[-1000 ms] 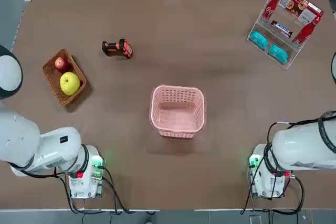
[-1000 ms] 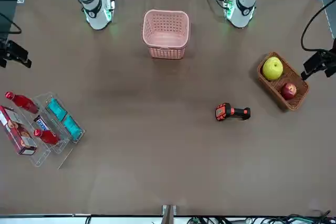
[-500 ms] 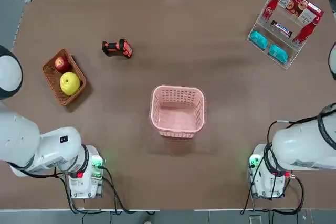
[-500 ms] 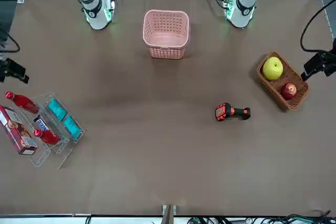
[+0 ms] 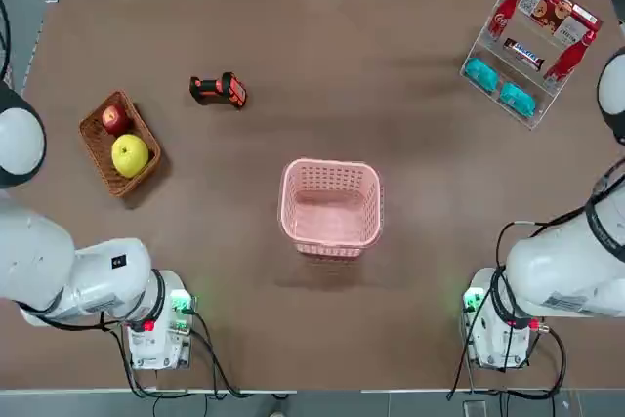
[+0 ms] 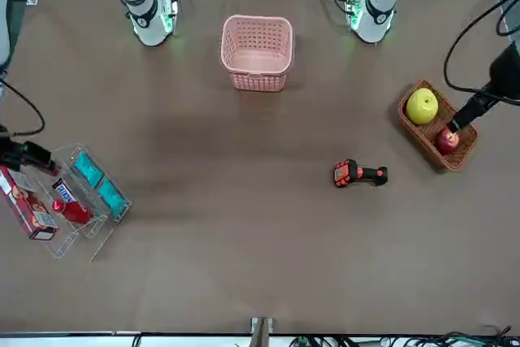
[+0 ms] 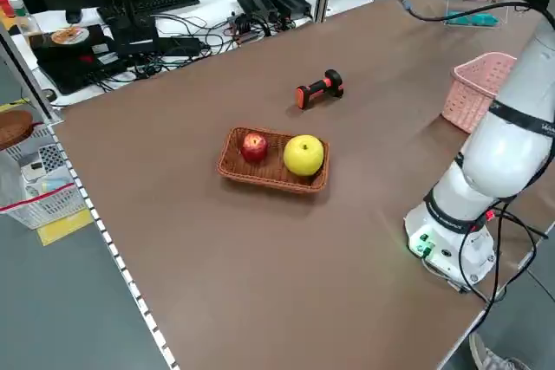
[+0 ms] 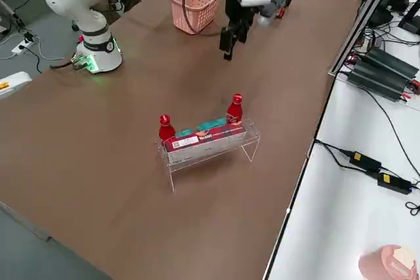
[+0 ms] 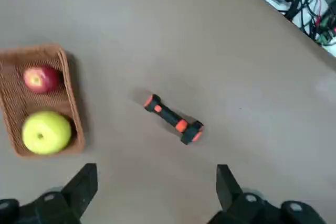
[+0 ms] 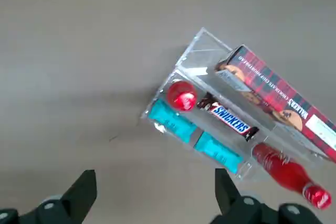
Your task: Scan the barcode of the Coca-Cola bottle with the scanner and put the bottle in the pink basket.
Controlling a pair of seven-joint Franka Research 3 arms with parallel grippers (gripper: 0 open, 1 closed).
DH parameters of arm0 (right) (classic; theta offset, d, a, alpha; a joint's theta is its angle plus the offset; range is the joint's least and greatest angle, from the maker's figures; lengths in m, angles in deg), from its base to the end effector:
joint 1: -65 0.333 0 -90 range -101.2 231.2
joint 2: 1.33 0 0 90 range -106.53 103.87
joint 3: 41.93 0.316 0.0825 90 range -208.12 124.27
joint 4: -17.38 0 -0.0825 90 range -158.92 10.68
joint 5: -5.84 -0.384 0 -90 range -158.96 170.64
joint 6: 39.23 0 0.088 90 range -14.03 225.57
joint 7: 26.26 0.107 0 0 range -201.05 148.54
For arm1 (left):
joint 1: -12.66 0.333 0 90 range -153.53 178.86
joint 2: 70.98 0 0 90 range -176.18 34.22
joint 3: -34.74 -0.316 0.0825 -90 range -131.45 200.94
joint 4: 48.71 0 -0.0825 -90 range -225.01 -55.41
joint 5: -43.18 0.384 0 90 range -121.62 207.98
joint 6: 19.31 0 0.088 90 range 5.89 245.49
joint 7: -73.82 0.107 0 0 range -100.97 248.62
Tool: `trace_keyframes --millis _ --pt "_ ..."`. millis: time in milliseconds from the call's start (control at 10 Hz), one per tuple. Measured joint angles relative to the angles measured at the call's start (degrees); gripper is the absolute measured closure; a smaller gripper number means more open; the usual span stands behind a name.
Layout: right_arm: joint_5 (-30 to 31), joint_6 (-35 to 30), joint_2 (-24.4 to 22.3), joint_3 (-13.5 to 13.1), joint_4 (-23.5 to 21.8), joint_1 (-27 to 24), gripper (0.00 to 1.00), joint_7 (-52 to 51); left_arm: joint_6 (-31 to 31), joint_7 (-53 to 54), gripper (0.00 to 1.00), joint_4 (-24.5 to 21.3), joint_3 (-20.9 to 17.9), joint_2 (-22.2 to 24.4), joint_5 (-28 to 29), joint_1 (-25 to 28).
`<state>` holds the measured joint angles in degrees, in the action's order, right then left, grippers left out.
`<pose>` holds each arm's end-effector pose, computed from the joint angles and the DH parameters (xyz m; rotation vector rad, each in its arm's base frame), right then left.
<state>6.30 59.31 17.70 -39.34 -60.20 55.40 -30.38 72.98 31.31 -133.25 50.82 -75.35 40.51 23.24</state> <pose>0.6578 -0.0863 0.5388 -3.1367 0.0817 -0.0541 0.5795 -0.0538 0.6318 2.8954 0.9720 0.0444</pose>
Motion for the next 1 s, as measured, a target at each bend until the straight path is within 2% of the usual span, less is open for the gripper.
trace_keyframes --millis 200,300,600,800,1000 --pt "0.0 2.6 2.9 0.0 0.0 -0.7 0.01 -1.3 1.3 -11.8 0.0 -1.1 -6.5 -2.3 -2.5 -7.3" --pt "0.0 4.2 3.8 0.0 0.0 -0.9 0.02 -2.6 3.0 -16.6 0.0 -1.4 -7.3 -4.6 -2.9 -8.0" --pt "0.0 6.5 7.1 0.0 -0.1 -1.1 0.08 -3.5 12.4 -28.5 0.0 -3.7 -7.4 -11.5 -3.0 -8.7" --pt "0.0 8.3 9.3 0.0 -0.1 -1.2 0.09 -3.6 17.2 -36.8 0.0 -5.8 -7.5 -14.1 -3.0 -11.2" --pt "0.0 8.6 9.8 0.1 -0.1 -1.2 0.12 -3.7 24.9 -46.0 0.0 -9.5 -7.8 -16.6 -2.5 -13.6"
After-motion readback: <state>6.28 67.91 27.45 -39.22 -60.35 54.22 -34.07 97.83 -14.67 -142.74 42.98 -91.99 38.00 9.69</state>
